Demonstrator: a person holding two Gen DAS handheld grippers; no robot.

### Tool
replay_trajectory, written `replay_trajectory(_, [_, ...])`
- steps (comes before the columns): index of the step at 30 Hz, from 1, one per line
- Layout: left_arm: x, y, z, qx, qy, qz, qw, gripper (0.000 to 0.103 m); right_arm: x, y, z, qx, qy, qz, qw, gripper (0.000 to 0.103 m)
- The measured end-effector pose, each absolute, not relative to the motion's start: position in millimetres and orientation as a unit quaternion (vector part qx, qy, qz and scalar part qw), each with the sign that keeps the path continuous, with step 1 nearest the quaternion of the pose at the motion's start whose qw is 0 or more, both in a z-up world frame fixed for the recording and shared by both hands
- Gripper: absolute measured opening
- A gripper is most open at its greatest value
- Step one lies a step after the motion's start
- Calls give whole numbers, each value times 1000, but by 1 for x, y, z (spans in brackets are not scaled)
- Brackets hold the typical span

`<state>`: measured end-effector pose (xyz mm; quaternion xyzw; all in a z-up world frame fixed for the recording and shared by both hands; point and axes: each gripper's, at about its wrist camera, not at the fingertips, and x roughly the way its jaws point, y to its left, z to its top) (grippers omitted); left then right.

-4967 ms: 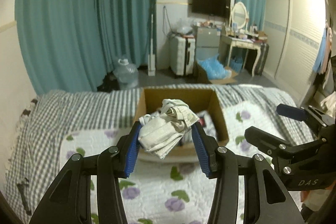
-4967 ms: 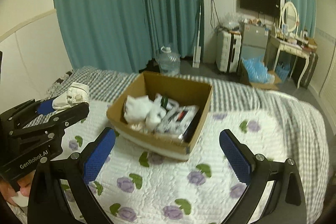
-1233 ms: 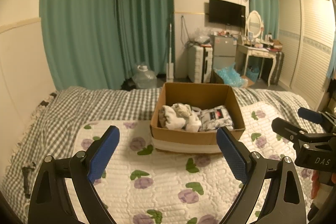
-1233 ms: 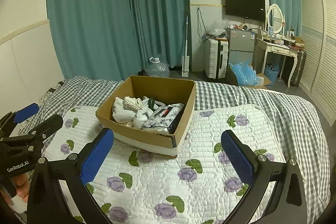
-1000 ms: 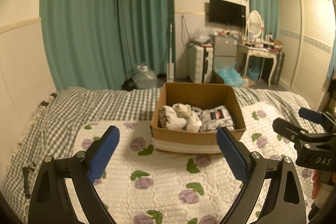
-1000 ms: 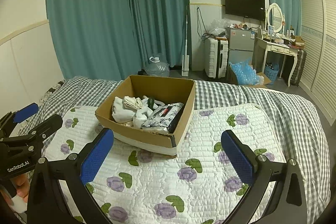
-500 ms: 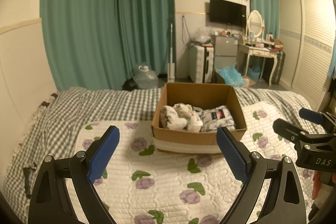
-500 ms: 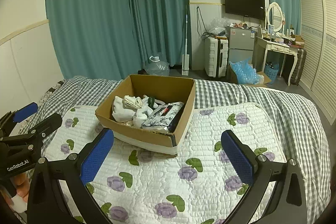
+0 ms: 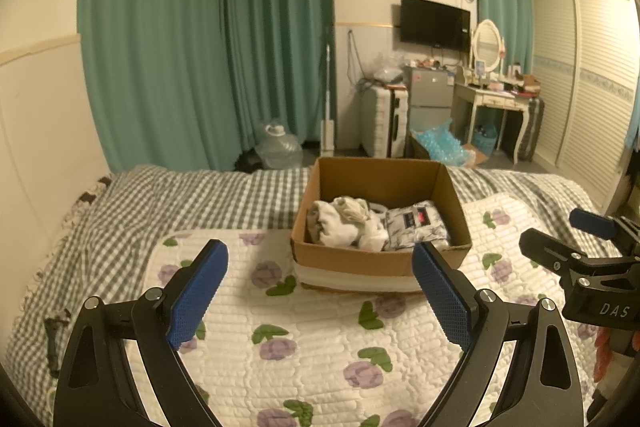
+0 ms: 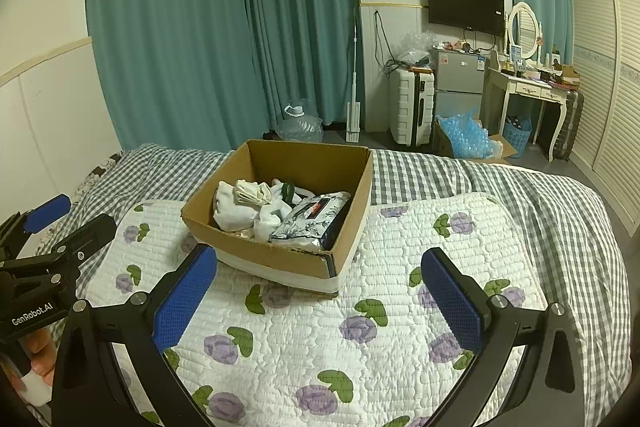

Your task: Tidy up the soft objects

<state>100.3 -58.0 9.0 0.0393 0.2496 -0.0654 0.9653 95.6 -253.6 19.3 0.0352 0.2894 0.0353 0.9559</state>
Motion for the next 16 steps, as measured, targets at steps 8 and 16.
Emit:
replay_trajectory(8, [100, -57, 9, 38, 250, -65, 965, 95, 96, -252, 16, 36, 292, 35, 955, 103])
replay_trajectory(16, [99, -54, 6, 30, 256, -61, 964, 95, 96, -250, 14, 37, 294, 35, 954, 103])
